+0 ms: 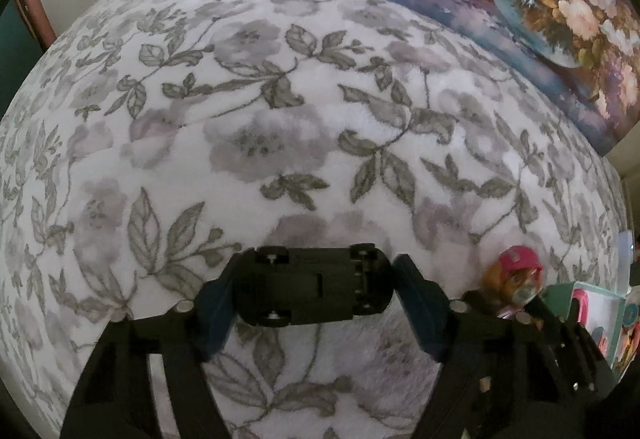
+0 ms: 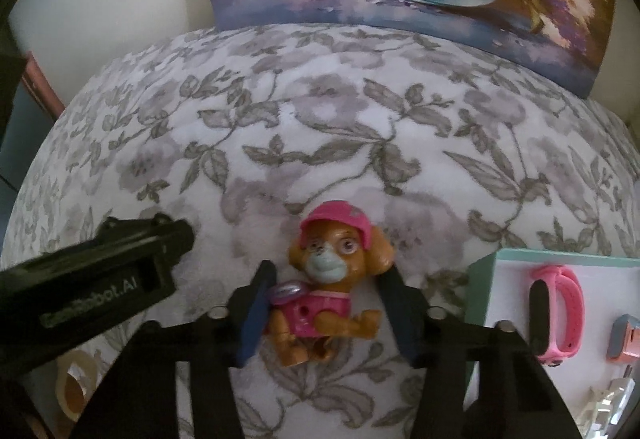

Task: Organize rigid objects
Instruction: 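Grasp the black toy car with the left tool while the right tool grasps the dog figure, then carry the black car and pink dog figure over the tray with both tools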

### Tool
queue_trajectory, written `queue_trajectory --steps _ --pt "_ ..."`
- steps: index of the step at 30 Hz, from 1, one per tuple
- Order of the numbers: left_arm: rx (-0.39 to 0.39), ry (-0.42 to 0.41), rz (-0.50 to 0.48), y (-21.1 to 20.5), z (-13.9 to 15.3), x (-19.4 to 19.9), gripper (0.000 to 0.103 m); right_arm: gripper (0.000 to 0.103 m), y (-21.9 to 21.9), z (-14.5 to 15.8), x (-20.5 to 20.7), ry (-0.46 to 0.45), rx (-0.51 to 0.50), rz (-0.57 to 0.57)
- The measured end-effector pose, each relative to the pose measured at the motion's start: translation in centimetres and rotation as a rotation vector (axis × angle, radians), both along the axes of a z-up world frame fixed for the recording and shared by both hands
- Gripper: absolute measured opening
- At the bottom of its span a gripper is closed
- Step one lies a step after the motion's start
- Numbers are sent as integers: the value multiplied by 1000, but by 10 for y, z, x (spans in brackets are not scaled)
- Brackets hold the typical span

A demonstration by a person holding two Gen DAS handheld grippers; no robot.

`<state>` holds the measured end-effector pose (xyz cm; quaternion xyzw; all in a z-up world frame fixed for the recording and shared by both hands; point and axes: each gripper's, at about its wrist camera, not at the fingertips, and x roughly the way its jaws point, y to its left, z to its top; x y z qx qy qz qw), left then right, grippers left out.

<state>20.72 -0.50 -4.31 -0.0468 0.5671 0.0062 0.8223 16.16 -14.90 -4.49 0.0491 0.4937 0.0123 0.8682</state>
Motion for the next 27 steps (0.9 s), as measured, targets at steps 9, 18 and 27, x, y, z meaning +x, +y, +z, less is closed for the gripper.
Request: queue_trajectory --steps 9,18,27 --pt "-52 -1 44 18 12 -16 74 51 -4 10 -16 -2 39 -12" --pt "-39 -88 0 6 63 -63 74 51 -12 58 -60 -64 68 -33" --pt "-61 -150 -80 -31 94 -102 74 51 -54 72 -114 -69 125 -136"
